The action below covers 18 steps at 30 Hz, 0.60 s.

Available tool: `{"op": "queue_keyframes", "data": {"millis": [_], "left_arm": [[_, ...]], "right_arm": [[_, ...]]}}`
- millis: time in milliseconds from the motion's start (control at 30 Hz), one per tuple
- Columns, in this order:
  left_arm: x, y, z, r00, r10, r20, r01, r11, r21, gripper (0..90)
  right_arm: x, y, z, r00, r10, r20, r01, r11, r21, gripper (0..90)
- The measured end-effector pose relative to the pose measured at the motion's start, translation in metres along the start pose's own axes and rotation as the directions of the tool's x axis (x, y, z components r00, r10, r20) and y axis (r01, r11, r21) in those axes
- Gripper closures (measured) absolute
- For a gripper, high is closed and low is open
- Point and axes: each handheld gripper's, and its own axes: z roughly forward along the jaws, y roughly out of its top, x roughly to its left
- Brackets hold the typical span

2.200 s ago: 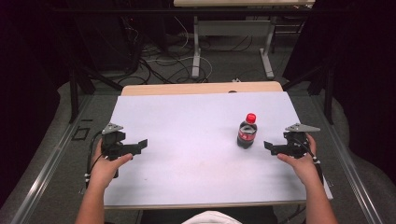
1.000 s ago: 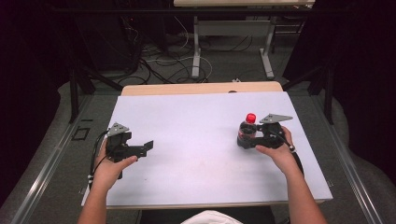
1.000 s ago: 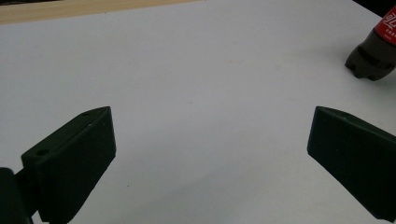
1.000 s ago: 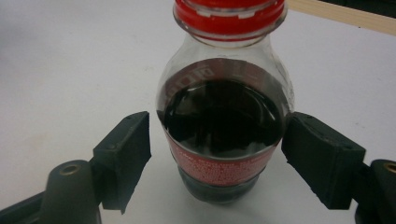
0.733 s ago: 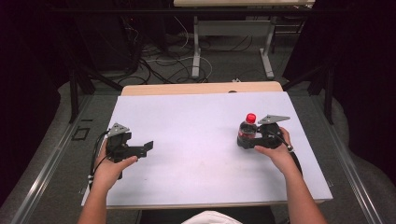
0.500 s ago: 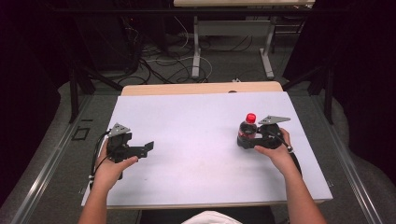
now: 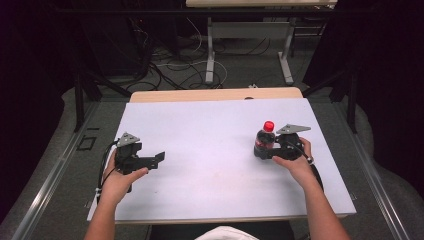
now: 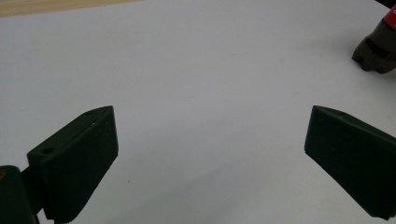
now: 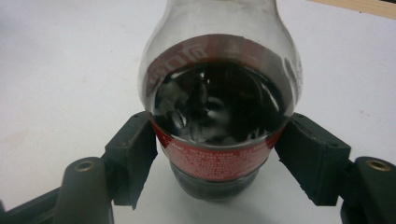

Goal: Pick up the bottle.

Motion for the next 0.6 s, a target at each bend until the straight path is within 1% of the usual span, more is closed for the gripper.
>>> {"op": "queue_keyframes", "data": {"millis": [67,133,233,333,367,600], "left_arm": [[0.0006,0.0001,-0.0001,1.0,0.008,-0.003,-0.008,1.0,0.002,3.3],[0.0004,-0.0006,0.0009,1.0,-0.004,-0.001,0.004,1.0,-0.004,3.3],[0.0007,-0.0009,0.0013,1.0,-0.005,-0.002,0.005,1.0,-0.006,3.5],[0.0007,-0.0013,0.0017,1.0,-0.009,0.0,0.009,0.9999,0.01,3.5],[0.0006,-0.0013,0.0019,1.0,-0.009,0.001,0.009,0.9999,0.008,3.5],[0.0016,-0.0014,0.0018,1.0,-0.009,-0.005,0.009,1.0,0.004,3.6]], "right_arm": [[0.0003,0.0002,-0.0005,1.0,-0.005,0.0,0.005,1.0,0.004,30.0],[0.0007,0.0003,-0.0008,1.0,-0.006,0.003,0.006,1.0,0.004,30.2],[-0.0007,0.0003,-0.0002,1.0,-0.008,-0.005,0.008,1.0,-0.001,29.6],[-0.0021,-0.0001,0.0007,0.9999,0.004,-0.012,-0.004,1.0,-0.01,28.8],[-0.0015,0.0,0.0005,0.9997,0.022,-0.006,-0.022,1.0,-0.005,28.7],[-0.0021,0.0004,0.0035,0.9996,0.029,-0.001,-0.029,0.999,-0.031,28.4]]}}
